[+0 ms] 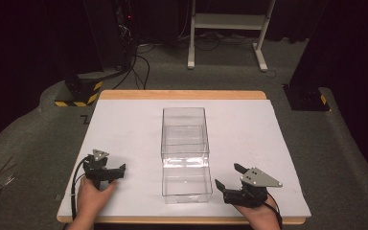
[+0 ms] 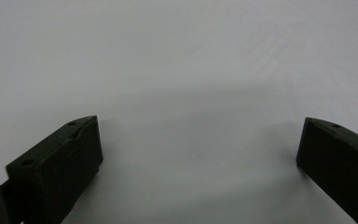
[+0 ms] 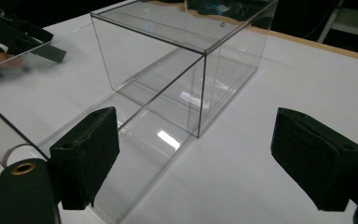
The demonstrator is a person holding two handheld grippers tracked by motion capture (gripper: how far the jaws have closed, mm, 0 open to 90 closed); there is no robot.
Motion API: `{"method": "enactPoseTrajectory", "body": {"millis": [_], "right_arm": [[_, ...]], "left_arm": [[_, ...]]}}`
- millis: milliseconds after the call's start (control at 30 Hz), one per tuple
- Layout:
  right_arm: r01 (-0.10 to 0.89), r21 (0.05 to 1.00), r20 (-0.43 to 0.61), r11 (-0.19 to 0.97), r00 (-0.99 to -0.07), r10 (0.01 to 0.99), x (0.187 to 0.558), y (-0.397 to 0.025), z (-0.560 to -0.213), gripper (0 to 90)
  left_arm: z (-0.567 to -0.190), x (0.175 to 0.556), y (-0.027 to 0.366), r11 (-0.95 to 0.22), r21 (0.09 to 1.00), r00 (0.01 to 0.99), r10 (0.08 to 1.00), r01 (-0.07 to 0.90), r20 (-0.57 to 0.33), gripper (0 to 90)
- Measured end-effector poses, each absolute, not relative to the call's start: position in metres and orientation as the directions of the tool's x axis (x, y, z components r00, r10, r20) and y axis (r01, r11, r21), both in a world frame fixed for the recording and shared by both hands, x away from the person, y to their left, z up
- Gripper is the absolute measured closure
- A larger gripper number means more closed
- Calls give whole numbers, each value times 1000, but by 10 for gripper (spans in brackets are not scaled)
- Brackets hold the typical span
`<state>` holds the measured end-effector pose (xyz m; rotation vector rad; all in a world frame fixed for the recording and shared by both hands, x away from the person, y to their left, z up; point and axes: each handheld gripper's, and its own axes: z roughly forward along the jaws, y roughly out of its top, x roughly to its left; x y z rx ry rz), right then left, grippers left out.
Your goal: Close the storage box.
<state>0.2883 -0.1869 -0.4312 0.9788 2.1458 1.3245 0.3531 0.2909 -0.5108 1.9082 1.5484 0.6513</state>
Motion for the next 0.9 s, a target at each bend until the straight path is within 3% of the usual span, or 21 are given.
{"method": "enactPoseTrajectory", "body": {"millis": [900], "right_arm": [[338, 887, 37, 314, -730, 682, 272, -168, -435, 160]], "left_arm": [[-511, 353, 291, -148, 709, 202, 979, 690, 7, 5]]}}
